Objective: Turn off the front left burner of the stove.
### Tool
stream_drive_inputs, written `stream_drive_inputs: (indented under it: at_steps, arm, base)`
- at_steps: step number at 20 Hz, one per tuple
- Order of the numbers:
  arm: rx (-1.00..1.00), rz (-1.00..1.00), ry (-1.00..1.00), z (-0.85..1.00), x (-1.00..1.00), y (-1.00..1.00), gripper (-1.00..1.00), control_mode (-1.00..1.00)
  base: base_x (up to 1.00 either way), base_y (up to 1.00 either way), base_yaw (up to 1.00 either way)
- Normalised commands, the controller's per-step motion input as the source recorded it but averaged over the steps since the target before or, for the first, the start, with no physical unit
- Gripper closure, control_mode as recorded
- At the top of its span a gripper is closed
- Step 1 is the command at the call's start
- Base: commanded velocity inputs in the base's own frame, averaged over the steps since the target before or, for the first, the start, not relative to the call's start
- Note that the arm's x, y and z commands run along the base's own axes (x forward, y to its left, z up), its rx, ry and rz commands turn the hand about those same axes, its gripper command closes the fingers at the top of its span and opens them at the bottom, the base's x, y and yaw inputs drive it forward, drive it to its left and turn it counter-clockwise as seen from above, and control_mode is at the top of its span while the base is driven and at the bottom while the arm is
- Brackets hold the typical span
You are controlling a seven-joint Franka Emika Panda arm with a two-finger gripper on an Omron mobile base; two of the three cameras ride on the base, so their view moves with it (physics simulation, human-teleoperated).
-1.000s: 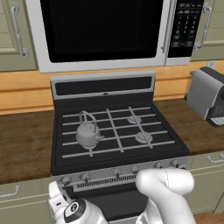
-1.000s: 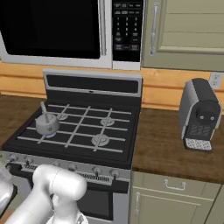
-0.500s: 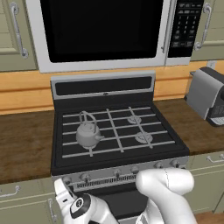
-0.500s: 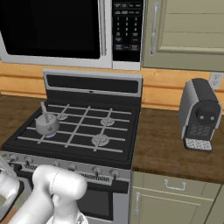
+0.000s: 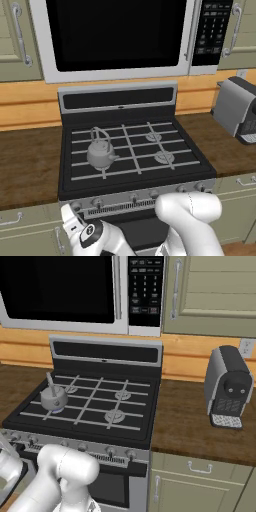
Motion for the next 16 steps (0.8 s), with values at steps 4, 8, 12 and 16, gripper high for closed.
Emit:
stream_drive_inputs:
  at_steps: [4,8,12,16]
  arm:
    - [0.0,0.0,-0.02,-0.14,-0.01,-0.09,-1.0,-1.0]
    - [0.0,0.0,-0.02,0.0,-0.03,-0.04,-1.0,-1.0]
    - [0.0,0.0,-0.05,0.0,-0.03,-0.14,-1.0,-1.0]
    - [0.0,0.0,-0.02,-0.04,0.01,-0.01,-1.0,-1.0]
  base:
    - [0.0,0.0,0.0]
    - [0.0,0.0,0.0]
    - [0.0,0.0,0.0]
    - [0.0,0.0,0.0]
